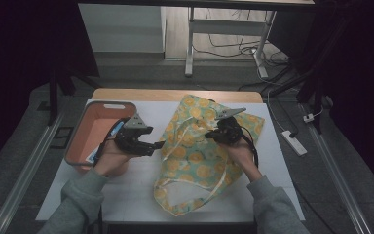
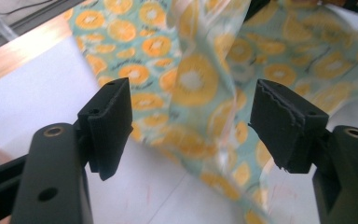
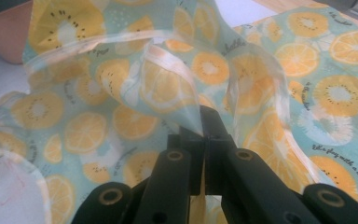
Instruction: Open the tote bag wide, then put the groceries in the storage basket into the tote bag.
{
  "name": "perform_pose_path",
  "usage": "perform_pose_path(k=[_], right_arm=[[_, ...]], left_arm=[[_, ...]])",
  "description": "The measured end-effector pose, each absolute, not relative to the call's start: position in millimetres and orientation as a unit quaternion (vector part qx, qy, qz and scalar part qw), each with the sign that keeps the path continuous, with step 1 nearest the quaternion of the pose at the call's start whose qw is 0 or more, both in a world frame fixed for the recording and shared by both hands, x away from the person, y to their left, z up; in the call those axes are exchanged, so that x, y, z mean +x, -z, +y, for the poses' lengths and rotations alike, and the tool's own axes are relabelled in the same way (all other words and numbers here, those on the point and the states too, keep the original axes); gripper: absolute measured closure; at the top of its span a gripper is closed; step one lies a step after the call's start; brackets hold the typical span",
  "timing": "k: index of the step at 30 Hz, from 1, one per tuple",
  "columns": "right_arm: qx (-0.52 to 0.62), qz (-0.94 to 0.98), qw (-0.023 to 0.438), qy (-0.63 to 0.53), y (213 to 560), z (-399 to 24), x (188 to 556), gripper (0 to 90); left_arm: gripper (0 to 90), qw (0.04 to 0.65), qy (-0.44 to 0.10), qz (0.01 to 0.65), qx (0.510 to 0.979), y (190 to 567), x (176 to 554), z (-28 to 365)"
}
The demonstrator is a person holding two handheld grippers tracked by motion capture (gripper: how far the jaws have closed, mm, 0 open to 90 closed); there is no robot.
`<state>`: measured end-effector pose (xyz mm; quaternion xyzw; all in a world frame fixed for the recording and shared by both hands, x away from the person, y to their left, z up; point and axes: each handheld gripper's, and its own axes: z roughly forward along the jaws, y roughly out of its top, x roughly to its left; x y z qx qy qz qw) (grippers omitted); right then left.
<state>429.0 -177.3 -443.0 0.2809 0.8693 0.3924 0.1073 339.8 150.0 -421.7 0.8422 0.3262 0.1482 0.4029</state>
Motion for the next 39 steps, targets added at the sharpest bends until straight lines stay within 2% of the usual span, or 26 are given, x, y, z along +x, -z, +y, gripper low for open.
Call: perform_pose_path(k=[16, 26, 39], right_arm=[[0.288, 0.855, 0.119, -0.415, 433.0, -189.7, 427.2, 89.4], [0.277, 0.857, 0.122, -0.417, 430.6, -186.5, 423.3, 89.4], [0.272, 0.859, 0.121, -0.417, 429.6, -187.3, 420.6, 89.4]], left_arm=[[31.5, 0.377, -0.157, 0.381, 0.829, 431.8, 342.1, 187.4], [31.9, 0.359, -0.159, 0.432, 0.812, 438.8, 360.5, 218.7], [31.5, 0.335, -0.176, 0.470, 0.797, 445.9, 385.1, 229.1]])
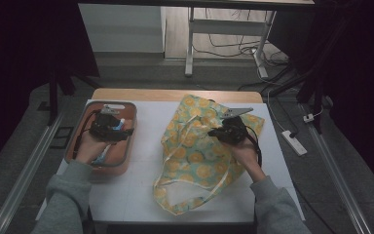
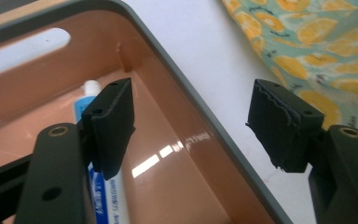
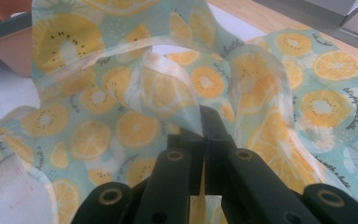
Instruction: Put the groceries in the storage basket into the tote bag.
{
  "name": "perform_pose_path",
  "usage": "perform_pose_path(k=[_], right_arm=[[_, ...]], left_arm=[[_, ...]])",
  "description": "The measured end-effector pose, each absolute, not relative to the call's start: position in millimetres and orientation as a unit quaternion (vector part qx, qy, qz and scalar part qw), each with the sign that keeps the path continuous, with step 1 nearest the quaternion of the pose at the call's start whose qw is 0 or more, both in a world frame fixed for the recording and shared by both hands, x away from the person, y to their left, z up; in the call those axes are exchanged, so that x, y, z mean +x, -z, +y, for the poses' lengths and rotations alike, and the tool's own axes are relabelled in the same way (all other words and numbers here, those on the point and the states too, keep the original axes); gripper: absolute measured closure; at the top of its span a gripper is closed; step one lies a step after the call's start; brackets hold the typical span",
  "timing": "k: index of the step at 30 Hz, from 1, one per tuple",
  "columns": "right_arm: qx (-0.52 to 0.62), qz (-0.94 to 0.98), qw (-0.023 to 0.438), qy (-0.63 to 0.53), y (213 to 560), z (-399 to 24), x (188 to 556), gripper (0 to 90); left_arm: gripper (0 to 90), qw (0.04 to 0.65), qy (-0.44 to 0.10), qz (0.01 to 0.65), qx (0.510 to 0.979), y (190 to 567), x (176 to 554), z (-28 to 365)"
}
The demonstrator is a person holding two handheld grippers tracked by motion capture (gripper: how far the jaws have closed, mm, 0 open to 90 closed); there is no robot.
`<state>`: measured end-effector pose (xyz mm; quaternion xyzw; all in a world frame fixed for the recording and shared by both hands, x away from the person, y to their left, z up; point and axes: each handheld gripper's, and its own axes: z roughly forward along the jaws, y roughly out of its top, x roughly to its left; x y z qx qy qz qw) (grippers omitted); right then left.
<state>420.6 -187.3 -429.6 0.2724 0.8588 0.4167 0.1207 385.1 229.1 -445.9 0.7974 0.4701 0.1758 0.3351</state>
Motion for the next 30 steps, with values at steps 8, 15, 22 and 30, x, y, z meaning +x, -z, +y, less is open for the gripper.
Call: perform_pose_path(k=[8, 15, 22, 30], right_arm=[[0.268, 0.861, 0.120, -0.415, 431.0, -184.4, 424.3, 89.4], [0.260, 0.866, 0.119, -0.410, 433.1, -175.8, 427.5, 89.4], [0.260, 0.868, 0.117, -0.406, 435.7, -174.1, 428.6, 89.3], [0.263, 0.867, 0.117, -0.407, 434.3, -177.8, 427.5, 89.3]], left_arm=[[29.1, 0.291, -0.192, 0.499, 0.793, 450.6, 395.2, 245.8], [28.3, 0.269, -0.188, 0.534, 0.779, 462.6, 402.9, 269.0], [26.6, 0.244, -0.157, 0.552, 0.782, 480.0, 418.7, 276.6], [24.9, 0.198, -0.144, 0.543, 0.804, 489.2, 423.4, 266.3]])
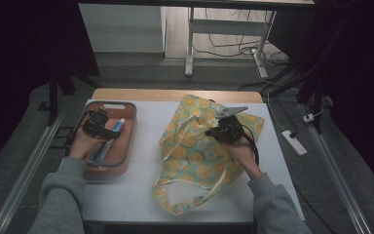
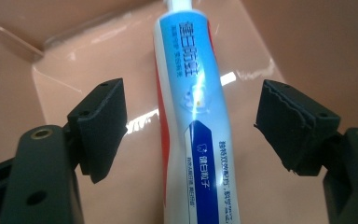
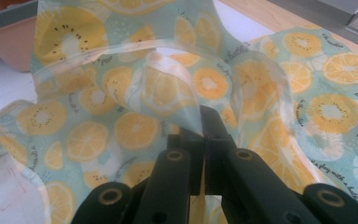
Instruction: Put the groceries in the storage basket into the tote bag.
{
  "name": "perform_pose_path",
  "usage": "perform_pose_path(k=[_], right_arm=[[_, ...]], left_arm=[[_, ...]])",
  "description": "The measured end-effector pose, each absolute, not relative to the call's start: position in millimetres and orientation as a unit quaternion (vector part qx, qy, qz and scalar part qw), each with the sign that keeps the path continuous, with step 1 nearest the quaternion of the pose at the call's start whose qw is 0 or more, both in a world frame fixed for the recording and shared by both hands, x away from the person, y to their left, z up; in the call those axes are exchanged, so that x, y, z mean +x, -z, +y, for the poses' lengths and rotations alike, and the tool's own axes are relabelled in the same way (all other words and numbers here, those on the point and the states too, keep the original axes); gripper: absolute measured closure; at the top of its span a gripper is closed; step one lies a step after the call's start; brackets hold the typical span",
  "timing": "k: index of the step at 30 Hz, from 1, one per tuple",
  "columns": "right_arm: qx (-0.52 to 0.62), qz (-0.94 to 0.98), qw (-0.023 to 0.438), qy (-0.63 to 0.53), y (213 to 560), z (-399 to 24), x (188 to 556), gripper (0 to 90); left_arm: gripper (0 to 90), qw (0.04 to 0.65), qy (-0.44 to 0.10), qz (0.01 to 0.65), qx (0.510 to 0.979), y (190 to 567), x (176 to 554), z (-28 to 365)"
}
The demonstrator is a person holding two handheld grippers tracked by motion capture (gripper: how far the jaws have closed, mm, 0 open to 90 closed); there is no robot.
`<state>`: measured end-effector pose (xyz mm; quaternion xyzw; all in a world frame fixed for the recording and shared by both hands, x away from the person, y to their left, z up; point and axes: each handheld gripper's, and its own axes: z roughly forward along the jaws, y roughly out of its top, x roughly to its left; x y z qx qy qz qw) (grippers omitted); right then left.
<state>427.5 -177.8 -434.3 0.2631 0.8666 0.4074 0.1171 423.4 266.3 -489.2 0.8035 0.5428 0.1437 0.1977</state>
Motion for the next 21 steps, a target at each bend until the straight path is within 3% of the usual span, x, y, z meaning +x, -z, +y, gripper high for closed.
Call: perform_pose_path(k=[2, 4, 11, 21], right_arm=[[0.263, 0.867, 0.118, -0.407, 434.2, -178.1, 427.2, 89.3], [0.263, 0.867, 0.118, -0.408, 434.2, -178.0, 426.8, 89.3], [0.266, 0.867, 0.117, -0.405, 435.1, -179.4, 426.4, 89.3], [0.266, 0.867, 0.117, -0.404, 435.8, -180.2, 425.8, 89.3]], left_arm=[[26.2, 0.179, -0.146, 0.544, 0.807, 493.2, 425.1, 264.5], [33.7, 0.170, -0.137, 0.541, 0.812, 497.6, 426.5, 265.2], [38.1, 0.156, -0.111, 0.546, 0.816, 510.2, 432.4, 267.4], [53.4, 0.167, -0.086, 0.549, 0.814, 512.5, 433.3, 270.4]])
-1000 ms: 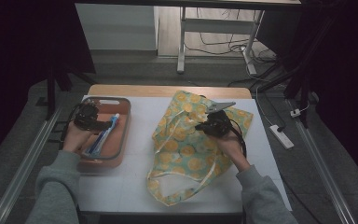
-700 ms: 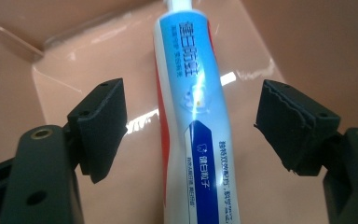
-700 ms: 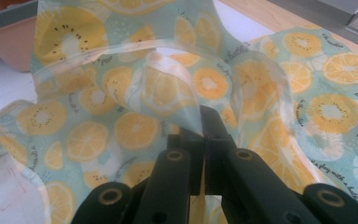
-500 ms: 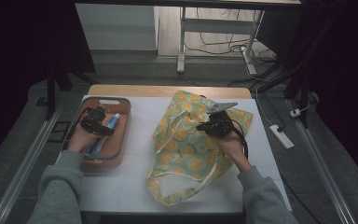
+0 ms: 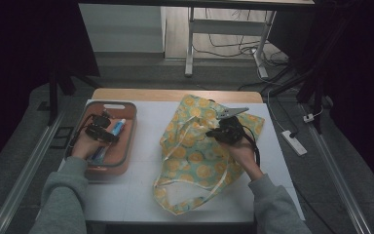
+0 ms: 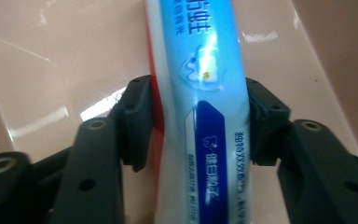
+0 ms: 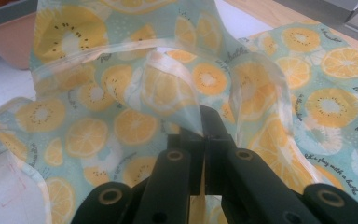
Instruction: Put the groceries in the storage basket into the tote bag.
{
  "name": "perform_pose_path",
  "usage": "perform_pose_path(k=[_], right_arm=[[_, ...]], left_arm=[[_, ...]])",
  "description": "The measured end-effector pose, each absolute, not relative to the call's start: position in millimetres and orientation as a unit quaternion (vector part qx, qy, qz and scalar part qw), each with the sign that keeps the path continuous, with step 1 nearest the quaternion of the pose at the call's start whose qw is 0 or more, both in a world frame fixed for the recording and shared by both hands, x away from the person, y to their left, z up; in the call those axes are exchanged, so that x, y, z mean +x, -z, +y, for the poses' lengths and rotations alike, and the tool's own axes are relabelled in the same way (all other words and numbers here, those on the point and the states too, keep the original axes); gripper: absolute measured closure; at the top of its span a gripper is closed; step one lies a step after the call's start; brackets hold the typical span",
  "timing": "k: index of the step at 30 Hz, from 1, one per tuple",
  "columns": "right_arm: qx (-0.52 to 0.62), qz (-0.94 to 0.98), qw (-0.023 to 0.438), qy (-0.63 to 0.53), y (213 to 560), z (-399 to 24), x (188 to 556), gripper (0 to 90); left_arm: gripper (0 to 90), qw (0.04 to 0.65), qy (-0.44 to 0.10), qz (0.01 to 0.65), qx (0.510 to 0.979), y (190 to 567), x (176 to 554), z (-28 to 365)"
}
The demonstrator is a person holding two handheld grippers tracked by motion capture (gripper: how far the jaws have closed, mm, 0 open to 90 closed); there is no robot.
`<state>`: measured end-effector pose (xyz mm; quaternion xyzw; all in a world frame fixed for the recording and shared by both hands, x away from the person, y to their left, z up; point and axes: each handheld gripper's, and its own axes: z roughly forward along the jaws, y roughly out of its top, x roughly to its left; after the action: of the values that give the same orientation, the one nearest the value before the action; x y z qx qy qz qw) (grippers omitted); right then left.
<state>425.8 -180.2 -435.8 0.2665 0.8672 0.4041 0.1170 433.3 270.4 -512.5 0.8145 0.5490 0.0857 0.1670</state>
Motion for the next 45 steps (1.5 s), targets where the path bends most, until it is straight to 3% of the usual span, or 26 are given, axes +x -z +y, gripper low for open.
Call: perform_pose_path(k=[4, 6, 17, 30, 45], right_arm=[[0.266, 0.868, 0.116, -0.404, 436.4, -179.5, 425.6, 89.3], [0.266, 0.868, 0.117, -0.403, 436.6, -179.6, 425.8, 89.3], [0.266, 0.867, 0.117, -0.404, 437.0, -180.8, 426.8, 89.3], [0.266, 0.868, 0.117, -0.403, 436.7, -179.9, 426.2, 89.3], [0.266, 0.867, 0.118, -0.404, 436.0, -180.4, 426.0, 89.3]], left_arm=[[71.0, 0.151, -0.120, 0.555, 0.809, 507.3, 431.0, 269.3], [72.8, 0.162, -0.115, 0.558, 0.806, 508.9, 431.1, 275.7], [74.0, 0.194, -0.108, 0.556, 0.801, 503.2, 427.7, 282.8], [74.1, 0.287, -0.135, 0.520, 0.793, 449.7, 403.4, 279.7], [74.0, 0.380, -0.104, 0.448, 0.803, 412.9, 377.8, 253.2]])
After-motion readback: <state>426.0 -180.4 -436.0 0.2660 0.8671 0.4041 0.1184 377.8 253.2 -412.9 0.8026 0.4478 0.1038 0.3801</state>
